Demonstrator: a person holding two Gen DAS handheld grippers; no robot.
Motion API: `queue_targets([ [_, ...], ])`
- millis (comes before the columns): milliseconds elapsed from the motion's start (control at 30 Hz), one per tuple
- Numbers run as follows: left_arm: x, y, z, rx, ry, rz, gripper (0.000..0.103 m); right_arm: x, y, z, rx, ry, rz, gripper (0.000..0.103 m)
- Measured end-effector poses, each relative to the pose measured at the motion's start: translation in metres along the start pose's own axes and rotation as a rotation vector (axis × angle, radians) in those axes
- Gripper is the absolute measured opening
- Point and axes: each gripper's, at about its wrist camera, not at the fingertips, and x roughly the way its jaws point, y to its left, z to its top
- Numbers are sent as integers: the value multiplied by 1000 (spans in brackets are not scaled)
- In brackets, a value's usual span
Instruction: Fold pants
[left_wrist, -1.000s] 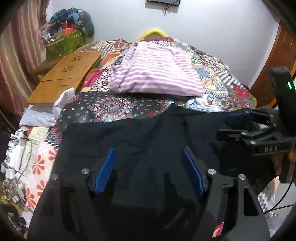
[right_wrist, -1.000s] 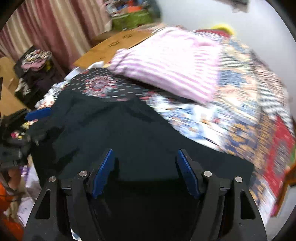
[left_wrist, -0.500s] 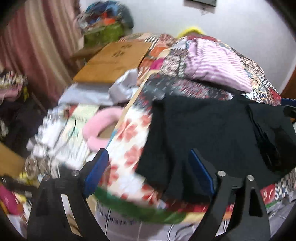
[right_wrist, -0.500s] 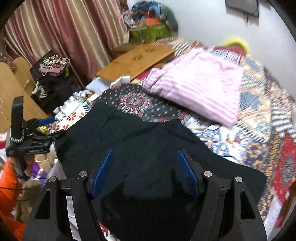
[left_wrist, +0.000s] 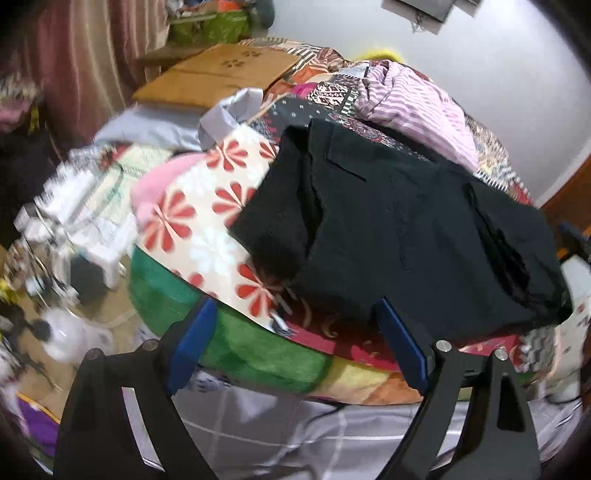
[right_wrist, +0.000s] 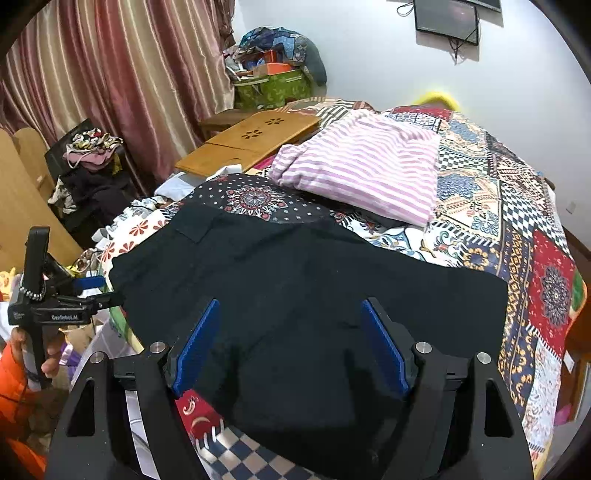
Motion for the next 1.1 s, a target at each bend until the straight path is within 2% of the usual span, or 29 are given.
queue_targets([
  [67, 0, -4, -2, -17, 3, -18, 84, 0, -1, -4, 7, 0, -4, 76],
  [167, -2, -14, -3, 4, -11, -23, 84, 4, -5, -8, 29, 5, 8, 76],
  [300, 10, -23, 0, 14, 16, -22, 84, 11, -9, -11, 54, 14, 16, 76],
  [433, 23, -32, 7, 12, 19, -6, 84, 13, -8, -15, 46, 20, 6, 76],
  [600, 22, -44, 17, 18, 14, -2, 83, 12, -8, -17, 45, 17, 20, 76],
  [633, 20, -43, 18, 16, 12, -5, 82, 12, -8, -17, 46, 16, 21, 76],
  [700, 16, -38, 19, 13, 26, 3, 70, 11, -9, -18, 51, 11, 30, 76],
  [767, 10, -27, 17, 4, 35, 11, 64, 12, -10, -19, 59, 12, 39, 76],
  [900, -4, -13, 8, -15, 38, -8, 64, 15, -12, -22, 75, 12, 52, 78],
  [1000, -12, -23, 2, 22, 19, 6, 63, 19, -13, -25, 97, 22, 64, 78],
  [1100, -18, -33, 0, 37, 24, -10, 63, 19, -14, -28, 112, 26, 81, 78],
])
